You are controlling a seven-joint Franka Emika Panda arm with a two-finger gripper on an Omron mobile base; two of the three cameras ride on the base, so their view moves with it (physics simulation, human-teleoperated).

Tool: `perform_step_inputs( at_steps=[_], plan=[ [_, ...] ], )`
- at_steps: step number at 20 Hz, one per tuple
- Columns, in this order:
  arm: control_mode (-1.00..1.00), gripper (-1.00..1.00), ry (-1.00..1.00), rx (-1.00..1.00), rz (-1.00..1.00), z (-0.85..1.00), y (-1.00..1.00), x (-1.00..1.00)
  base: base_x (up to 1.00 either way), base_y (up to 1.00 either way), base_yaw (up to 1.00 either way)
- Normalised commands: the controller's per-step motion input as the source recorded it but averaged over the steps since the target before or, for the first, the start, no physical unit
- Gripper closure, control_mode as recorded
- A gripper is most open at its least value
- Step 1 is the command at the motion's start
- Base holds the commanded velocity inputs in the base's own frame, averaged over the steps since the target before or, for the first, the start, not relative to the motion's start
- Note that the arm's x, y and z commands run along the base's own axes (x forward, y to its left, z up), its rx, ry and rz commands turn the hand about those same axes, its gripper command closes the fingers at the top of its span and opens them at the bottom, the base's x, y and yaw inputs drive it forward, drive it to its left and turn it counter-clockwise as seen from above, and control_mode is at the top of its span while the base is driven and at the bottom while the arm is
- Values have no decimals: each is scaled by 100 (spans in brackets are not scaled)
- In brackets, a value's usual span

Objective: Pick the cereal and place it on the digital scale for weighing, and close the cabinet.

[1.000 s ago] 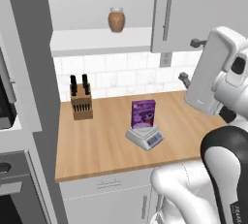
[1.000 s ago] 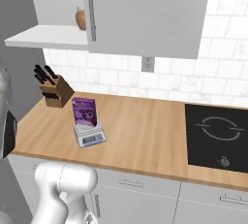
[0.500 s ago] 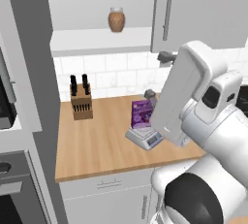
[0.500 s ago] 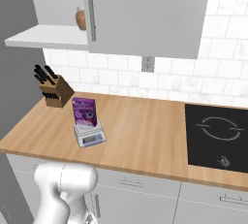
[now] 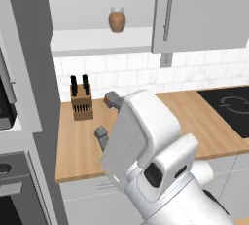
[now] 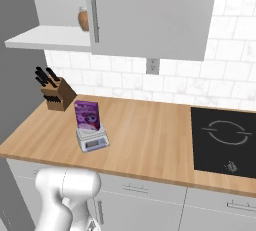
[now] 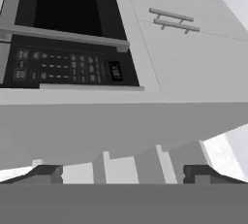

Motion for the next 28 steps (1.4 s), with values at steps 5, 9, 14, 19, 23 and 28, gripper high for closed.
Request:
perform_step_inputs(
  at_steps=[5,9,14,19,23,28],
  plan=[
    [-100,-100,-2,4,-7,-16,73,-55,0,0,0],
    [-100,-100,0,0,-11,-16,33,64,0,0,0],
    [-100,-100,0,0,-11,-10,14,67,0,0,0],
    [-100,-100,0,0,-12,-9,29,38,0,0,0],
    [-100,-100,0,0,-12,-20,51,34,0,0,0],
    [-100,-100,4,0,-8,-34,34,53,0,0,0]
  ],
)
